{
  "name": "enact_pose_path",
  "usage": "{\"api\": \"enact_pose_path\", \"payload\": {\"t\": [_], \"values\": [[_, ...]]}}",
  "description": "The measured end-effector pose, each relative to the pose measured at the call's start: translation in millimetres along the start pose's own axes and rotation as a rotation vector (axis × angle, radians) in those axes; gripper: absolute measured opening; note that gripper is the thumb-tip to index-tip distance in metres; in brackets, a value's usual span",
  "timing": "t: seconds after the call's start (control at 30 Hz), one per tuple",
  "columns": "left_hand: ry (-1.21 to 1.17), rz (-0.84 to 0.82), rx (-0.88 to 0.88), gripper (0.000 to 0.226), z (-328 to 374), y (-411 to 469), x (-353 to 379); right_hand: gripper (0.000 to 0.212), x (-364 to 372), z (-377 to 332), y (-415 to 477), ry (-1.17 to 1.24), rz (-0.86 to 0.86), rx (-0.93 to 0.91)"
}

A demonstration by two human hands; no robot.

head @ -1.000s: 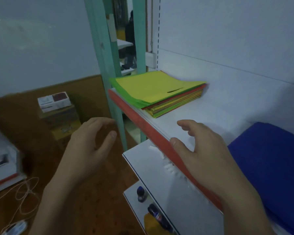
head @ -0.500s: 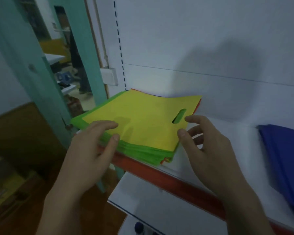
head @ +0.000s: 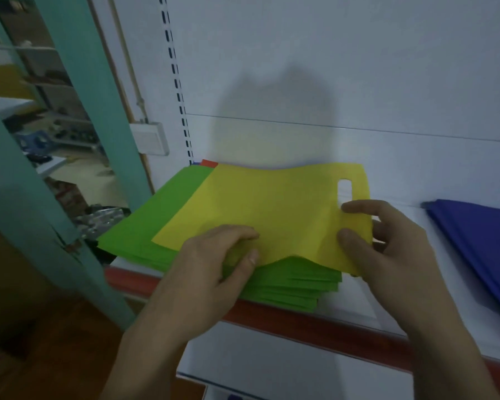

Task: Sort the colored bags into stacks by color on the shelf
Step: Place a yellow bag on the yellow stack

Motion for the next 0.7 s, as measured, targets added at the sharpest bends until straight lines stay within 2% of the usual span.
{"api": "enact_pose_path", "payload": {"t": [0.13, 0.23, 0.33, 0.5, 0.63, 0.7], "values": [[0.087, 0.164, -0.127, 0.046, -23.6, -3.0, -22.1, 0.027, -7.1, -2.5, 0.6, 0.027, 0.052, -0.004], [0.218, 0.032, -0.258, 0.064, -33.5, 1.0, -28.6, 0.023, -1.9, -1.6, 1.9, -0.014, 0.065, -0.015], [0.194, 0.027, -0.224, 0.058, -25.5, 4.2, -25.9, 0.014, 9.3, -2.7, 1.9, -0.110, 0.039, -0.013], [0.084, 0.043, -0.174, 0.046, -14.8, 13.7, -23.1, 0.020, 15.9, -6.9, 0.9, -0.035, 0.098, -0.014], [0.015, 0.025, -0.207, 0.041, -16.7, 25.4, -23.9, 0.019, 8.3, -3.5, -2.7, -0.059, 0.155, -0.030], [0.141, 0.021, -0.259, 0.049, -24.0, 30.0, -24.4, 0.023, 4.4, -1.1, -5.8, -0.115, 0.177, -0.022]]}}
Point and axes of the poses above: each hand's wrist, its own y-axis towards the middle knuckle, its own x-axis out of the palm, z = x × y, the point moved 1 cm from there along y, towards the middle knuckle, and after that the axes turned 8 degrees about -x, right-handed, at the moved point
